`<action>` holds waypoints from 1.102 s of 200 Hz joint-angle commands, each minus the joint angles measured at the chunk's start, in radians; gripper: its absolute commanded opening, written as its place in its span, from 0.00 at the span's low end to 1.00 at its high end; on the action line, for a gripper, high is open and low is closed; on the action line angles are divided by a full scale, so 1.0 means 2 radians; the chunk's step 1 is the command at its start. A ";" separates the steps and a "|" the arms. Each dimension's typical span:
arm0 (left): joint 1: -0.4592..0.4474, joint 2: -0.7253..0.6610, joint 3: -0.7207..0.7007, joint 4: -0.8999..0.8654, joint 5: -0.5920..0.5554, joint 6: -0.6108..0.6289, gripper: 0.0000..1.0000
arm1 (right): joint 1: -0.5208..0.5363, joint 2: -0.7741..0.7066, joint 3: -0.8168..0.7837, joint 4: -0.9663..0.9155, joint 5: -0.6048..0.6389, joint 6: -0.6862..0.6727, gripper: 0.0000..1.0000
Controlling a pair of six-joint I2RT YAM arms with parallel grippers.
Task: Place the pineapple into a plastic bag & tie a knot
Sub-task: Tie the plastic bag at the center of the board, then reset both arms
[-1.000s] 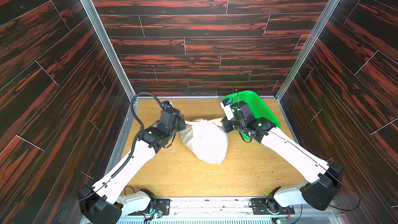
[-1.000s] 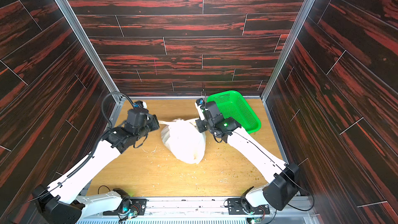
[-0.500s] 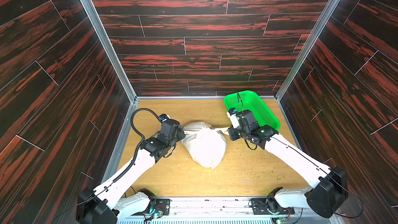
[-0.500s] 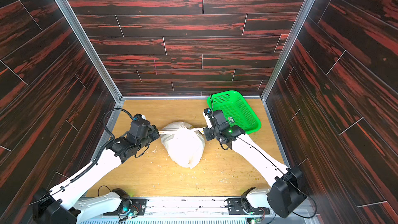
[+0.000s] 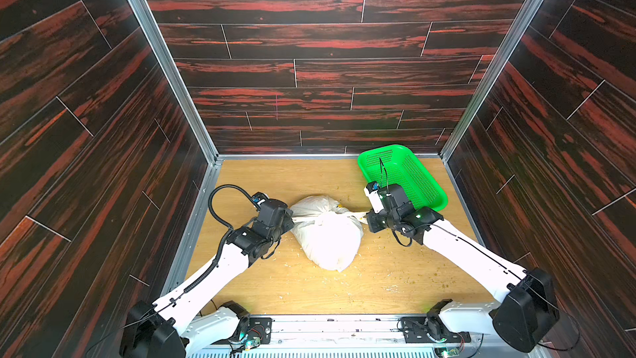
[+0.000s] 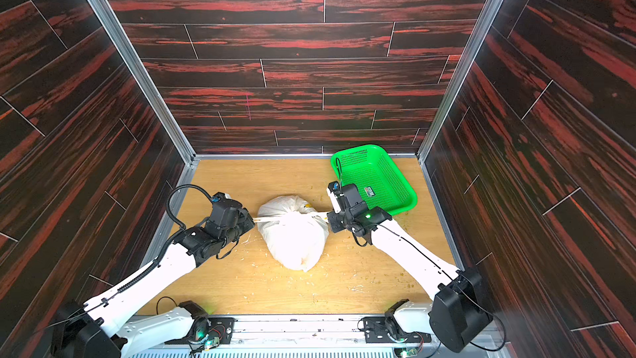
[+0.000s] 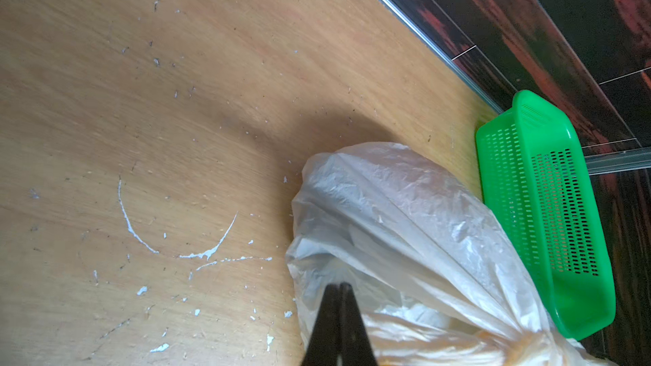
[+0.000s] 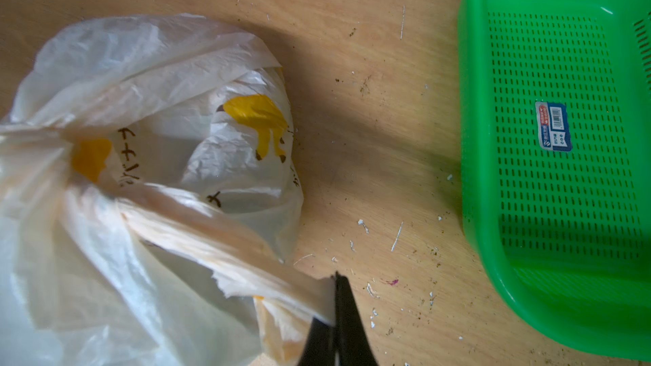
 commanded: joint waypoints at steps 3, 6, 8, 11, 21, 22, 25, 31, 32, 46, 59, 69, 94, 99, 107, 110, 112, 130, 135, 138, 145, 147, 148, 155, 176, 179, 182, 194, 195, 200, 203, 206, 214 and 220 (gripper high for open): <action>0.030 -0.004 -0.004 -0.080 -0.129 0.005 0.00 | -0.043 -0.019 0.002 -0.044 0.095 0.012 0.00; 0.031 -0.004 -0.001 -0.079 -0.128 0.008 0.00 | -0.043 -0.019 0.005 -0.042 0.088 0.012 0.00; 0.030 -0.004 0.000 -0.077 -0.126 0.010 0.00 | -0.043 -0.020 0.007 -0.041 0.084 0.012 0.00; 0.031 -0.004 0.003 -0.073 -0.123 0.014 0.00 | -0.043 -0.020 0.010 -0.040 0.077 0.013 0.00; 0.031 -0.003 0.012 -0.058 -0.109 0.027 0.00 | -0.042 -0.025 0.019 -0.031 0.049 0.014 0.00; 0.031 -0.003 0.012 -0.056 -0.106 0.028 0.00 | -0.042 -0.025 0.019 -0.030 0.046 0.014 0.00; 0.031 -0.004 0.014 -0.048 -0.100 0.033 0.00 | -0.042 -0.027 0.020 -0.026 0.037 0.014 0.02; 0.031 -0.003 0.015 -0.029 -0.087 0.041 0.03 | -0.042 -0.030 0.025 -0.019 0.019 0.016 0.11; 0.031 -0.003 0.016 -0.026 -0.085 0.043 0.04 | -0.042 -0.030 0.026 -0.018 0.014 0.016 0.13; 0.030 0.000 0.013 0.029 -0.035 0.059 0.24 | -0.042 -0.028 0.035 -0.004 -0.043 0.014 0.33; 0.027 0.006 0.014 0.070 -0.004 0.065 0.35 | -0.041 -0.019 0.040 0.012 -0.089 0.021 0.43; 0.025 0.010 0.018 0.084 0.005 0.070 0.40 | -0.041 -0.015 0.043 0.021 -0.103 0.026 0.50; 0.024 -0.011 0.023 0.091 -0.012 0.088 0.59 | -0.041 -0.039 0.047 0.040 -0.106 0.028 0.55; 0.025 -0.018 0.025 0.087 -0.024 0.094 0.62 | -0.041 -0.051 0.046 0.045 -0.104 0.026 0.56; 0.025 -0.033 0.026 0.081 -0.047 0.105 0.64 | -0.041 -0.071 0.045 0.055 -0.096 0.025 0.57; 0.024 -0.037 0.026 0.080 -0.058 0.111 0.64 | -0.041 -0.078 0.042 0.058 -0.090 0.024 0.57; 0.025 -0.040 0.025 0.079 -0.066 0.114 0.64 | -0.042 -0.083 0.042 0.061 -0.086 0.023 0.58; 0.028 -0.063 0.016 0.073 -0.142 0.153 0.66 | -0.045 -0.119 0.022 0.076 -0.031 0.020 0.58; 0.030 -0.066 0.014 0.073 -0.162 0.166 0.66 | -0.047 -0.129 0.012 0.082 -0.009 0.017 0.58; 0.033 -0.068 0.011 0.074 -0.172 0.173 0.66 | -0.048 -0.134 0.005 0.086 0.006 0.016 0.58; 0.038 -0.070 0.003 0.082 -0.199 0.194 0.67 | -0.052 -0.148 -0.016 0.101 0.041 0.012 0.58; 0.040 -0.070 0.000 0.085 -0.207 0.200 0.68 | -0.054 -0.151 -0.023 0.105 0.051 0.011 0.58; 0.041 -0.070 -0.002 0.087 -0.211 0.203 0.68 | -0.055 -0.154 -0.026 0.109 0.055 0.011 0.58; 0.050 -0.068 -0.014 0.101 -0.233 0.227 0.68 | -0.068 -0.166 -0.051 0.129 0.079 0.009 0.59; 0.092 -0.048 -0.062 0.159 -0.290 0.268 0.70 | -0.121 -0.201 -0.148 0.238 0.135 -0.005 0.60; 0.102 -0.044 -0.068 0.166 -0.292 0.267 0.71 | -0.128 -0.206 -0.165 0.260 0.137 -0.012 0.61; 0.110 -0.041 -0.074 0.175 -0.292 0.268 0.71 | -0.136 -0.209 -0.183 0.281 0.137 -0.021 0.63; 0.140 -0.026 -0.100 0.227 -0.282 0.287 0.72 | -0.175 -0.207 -0.234 0.355 0.126 -0.038 0.67; 0.142 -0.024 -0.101 0.231 -0.282 0.289 0.73 | -0.179 -0.206 -0.237 0.360 0.124 -0.038 0.67; 0.151 -0.019 -0.115 0.255 -0.281 0.296 0.73 | -0.201 -0.196 -0.248 0.375 0.107 -0.030 0.68; 0.156 -0.015 -0.122 0.272 -0.279 0.302 0.74 | -0.215 -0.191 -0.253 0.382 0.094 -0.022 0.69; 0.159 -0.012 -0.129 0.290 -0.275 0.311 0.74 | -0.232 -0.182 -0.257 0.387 0.078 -0.014 0.69; 0.168 0.000 -0.152 0.348 -0.255 0.341 0.98 | -0.268 -0.160 -0.270 0.411 0.050 0.008 0.70; 0.175 0.011 -0.170 0.392 -0.238 0.359 1.00 | -0.284 -0.142 -0.283 0.444 0.048 0.020 0.70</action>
